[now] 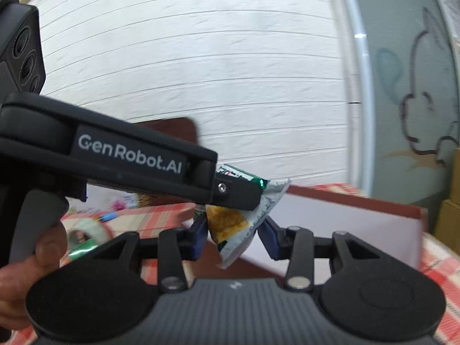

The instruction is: Organize objects

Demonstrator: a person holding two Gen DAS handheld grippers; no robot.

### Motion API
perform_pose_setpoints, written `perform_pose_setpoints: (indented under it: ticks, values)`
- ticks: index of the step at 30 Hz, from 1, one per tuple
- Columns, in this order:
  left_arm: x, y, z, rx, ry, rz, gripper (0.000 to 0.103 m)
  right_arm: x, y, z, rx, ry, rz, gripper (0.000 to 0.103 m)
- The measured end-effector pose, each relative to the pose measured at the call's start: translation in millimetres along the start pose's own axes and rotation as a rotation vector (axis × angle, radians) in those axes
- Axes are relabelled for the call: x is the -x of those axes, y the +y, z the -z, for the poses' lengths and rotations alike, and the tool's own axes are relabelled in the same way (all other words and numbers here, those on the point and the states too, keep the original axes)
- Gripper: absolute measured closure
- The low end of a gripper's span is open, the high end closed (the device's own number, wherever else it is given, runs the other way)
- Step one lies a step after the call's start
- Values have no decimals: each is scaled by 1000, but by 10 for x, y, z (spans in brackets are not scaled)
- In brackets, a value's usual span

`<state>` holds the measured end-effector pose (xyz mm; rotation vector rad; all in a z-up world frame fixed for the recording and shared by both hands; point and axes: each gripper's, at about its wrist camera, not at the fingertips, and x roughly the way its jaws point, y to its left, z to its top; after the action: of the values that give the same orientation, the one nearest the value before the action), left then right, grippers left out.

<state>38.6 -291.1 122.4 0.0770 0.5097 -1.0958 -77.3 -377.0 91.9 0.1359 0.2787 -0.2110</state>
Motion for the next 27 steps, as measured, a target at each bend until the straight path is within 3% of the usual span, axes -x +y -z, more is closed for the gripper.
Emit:
perform_pose_setpoints:
  ticks: [4, 6, 11, 14, 19, 23, 27]
  values:
    - [-415, -90, 41, 4, 51, -9, 56, -188, -413, 0, -44, 31, 68, 59]
    - [-511, -159, 68, -4, 67, -37, 54, -349, -489, 53, -56, 49, 102, 50]
    - [-325, -230, 176, -14, 79, -73, 53, -366, -552, 134, -77, 24, 137, 43]
    - [44, -188, 218, 12, 19, -59, 52, -236, -452, 167, -85, -40, 141, 43]
    - [968, 83, 604, 22, -61, -128, 51, 54, -91, 315, -55, -97, 39, 42]
    - [1496, 509, 1118, 93, 42, -284, 51, -12, 392, 528, -33, 58, -161, 42]
    - [1983, 859, 1631, 172, 108, -438, 51, -25, 1041, 785, 118, 190, -330, 43]
